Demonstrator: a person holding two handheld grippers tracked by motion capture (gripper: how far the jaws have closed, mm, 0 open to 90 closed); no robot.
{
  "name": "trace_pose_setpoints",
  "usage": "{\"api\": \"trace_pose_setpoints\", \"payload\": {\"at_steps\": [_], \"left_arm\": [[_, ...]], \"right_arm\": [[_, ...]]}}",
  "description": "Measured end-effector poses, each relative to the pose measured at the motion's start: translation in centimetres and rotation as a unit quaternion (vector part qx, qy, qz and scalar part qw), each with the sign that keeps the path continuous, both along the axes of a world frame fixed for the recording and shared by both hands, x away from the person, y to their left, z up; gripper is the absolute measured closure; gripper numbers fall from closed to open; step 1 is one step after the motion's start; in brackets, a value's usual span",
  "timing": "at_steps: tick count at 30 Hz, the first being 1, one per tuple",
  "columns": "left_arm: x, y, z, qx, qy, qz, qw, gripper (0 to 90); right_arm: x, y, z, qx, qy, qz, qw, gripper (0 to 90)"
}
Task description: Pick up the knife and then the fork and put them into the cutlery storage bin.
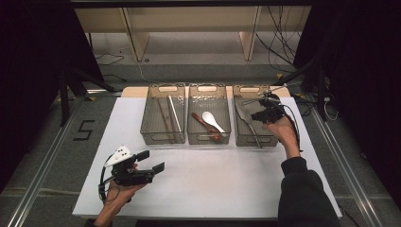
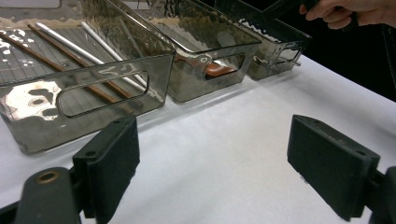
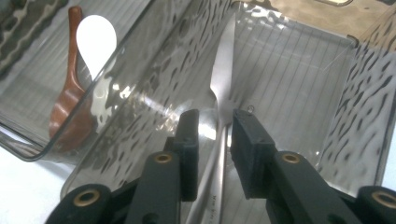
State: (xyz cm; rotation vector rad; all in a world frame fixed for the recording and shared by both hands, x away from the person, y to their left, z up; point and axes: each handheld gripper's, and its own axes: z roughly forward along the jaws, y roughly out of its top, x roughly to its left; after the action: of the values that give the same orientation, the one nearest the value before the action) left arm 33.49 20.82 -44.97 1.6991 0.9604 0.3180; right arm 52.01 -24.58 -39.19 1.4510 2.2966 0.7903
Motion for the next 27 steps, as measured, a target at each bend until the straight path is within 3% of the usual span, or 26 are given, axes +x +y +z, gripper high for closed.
{"api": "trace_pose_setpoints", "payload": {"at_steps": [10, 19, 27], "left_arm": [[0.0, 0.0, 0.0, 0.0, 0.0, 0.0, 1.0, 16.5], [0.0, 0.0, 0.0, 0.001, 0.001, -0.001, 1.0, 16.5], [0.0, 0.0, 0.0, 0.002, 0.001, -0.001, 1.0, 16.5]], "right_arm": [[-1.1, 0.5, 0.6, 0.021, -0.01, 0.013, 0.9996, 58.9], [-2.1, 1.5, 0.8, 0.035, -0.016, 0.026, 0.9989, 53.6], [-2.8, 2.0, 0.9, 0.064, -0.021, 0.024, 0.9974, 45.5]]}}
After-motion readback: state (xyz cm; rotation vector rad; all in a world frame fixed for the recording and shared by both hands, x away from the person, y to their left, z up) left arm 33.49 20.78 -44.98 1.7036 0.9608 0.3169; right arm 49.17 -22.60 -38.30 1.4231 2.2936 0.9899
